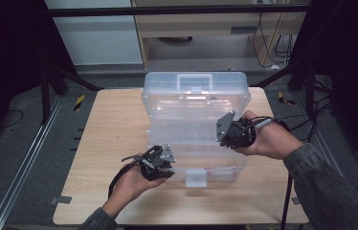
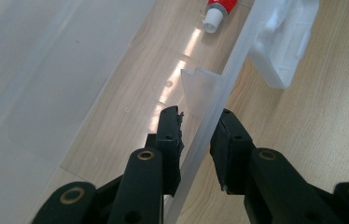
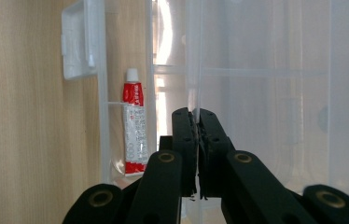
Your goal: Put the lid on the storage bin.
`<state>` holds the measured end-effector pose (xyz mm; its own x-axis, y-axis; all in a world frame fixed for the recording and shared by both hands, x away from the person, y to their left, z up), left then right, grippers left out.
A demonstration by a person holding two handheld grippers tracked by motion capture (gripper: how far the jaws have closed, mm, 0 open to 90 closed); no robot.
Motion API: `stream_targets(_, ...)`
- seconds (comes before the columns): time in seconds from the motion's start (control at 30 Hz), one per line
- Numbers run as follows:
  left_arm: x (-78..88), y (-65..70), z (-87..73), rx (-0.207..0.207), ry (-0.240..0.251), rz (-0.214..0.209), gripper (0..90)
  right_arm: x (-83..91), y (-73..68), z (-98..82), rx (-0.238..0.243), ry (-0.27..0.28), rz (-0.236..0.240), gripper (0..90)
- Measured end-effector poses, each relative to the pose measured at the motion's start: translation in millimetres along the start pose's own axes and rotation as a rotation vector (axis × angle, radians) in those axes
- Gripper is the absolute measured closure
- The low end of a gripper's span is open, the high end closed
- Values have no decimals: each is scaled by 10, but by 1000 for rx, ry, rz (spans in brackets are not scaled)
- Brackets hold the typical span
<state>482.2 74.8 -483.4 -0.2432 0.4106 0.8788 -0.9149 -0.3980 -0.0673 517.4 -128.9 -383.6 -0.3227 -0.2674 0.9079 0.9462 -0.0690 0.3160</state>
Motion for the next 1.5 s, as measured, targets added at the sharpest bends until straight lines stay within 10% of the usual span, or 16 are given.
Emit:
stream_targets(0.5,129,-29,35,-27,54,37,553,1,-3,-14,-1,11,9,867)
stream_targets(0.97,788,57,278,7,270,-18,523,5,-4,-26,-3,16,7,863)
stream_targets(1.27,1345,-379,423,90,375,4,569,3,-8,-28,-9,25,5,858)
stream_targets(1.5,1438,-714,411,154,374,49,717,1,-14,-27,-4,22,1,855)
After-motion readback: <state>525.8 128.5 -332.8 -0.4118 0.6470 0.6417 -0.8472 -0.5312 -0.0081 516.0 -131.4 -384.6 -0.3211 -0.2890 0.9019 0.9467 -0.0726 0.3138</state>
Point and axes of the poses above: each handheld gripper's, and its own axes: x roughly backward along the jaws, z roughly out of its top, y roughly to its right, the point moved 8 cm from there along -x, roughly forward along the jaws, and after that the axes turned 2 degrees about -y, right-handed, at the moved point
